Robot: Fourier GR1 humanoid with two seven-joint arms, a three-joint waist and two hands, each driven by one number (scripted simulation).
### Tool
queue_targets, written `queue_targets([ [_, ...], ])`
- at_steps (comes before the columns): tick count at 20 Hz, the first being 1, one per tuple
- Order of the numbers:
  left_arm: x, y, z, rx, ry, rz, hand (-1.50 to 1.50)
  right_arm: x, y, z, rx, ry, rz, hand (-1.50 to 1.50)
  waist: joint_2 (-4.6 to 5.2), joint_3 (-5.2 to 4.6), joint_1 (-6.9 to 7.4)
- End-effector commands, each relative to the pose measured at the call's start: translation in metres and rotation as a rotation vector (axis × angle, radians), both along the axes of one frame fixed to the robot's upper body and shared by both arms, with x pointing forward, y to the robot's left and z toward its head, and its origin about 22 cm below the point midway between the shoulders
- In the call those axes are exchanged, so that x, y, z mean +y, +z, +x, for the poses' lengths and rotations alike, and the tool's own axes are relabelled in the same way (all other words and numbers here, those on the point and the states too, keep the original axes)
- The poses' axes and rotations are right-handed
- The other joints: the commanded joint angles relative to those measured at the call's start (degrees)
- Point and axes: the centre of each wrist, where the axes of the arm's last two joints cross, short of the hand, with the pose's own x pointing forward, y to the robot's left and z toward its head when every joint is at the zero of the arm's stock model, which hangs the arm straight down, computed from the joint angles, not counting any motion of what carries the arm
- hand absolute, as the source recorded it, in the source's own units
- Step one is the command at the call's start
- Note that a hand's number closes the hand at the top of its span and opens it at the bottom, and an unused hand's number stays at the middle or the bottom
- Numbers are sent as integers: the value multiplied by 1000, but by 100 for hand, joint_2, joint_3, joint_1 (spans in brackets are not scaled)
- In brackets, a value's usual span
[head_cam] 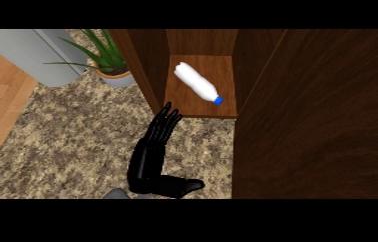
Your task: Pick up the bottled water, place it into the cabinet and close the cabinet
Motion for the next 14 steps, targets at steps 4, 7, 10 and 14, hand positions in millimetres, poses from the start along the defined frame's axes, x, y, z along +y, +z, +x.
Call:
queue_targets([
  [4, 57, 1, -57, 3, 0, -14, -150, -5, 35, 10, -74, 288, -230, 150, -7, -8, 147],
  [7, 78, 1, -69, -29, 3, -2, -150, -3, 37, 17, -126, 423, -295, 150, -33, -19, 127],
  [10, 106, 9, -77, -60, 15, 10, -150, 2, 51, 19, -151, 478, -334, 150, -43, -35, 116],
  [14, 137, 18, -98, -67, 15, 26, -150, 9, 53, 26, -184, 499, -325, 150, 0, -35, 237],
])
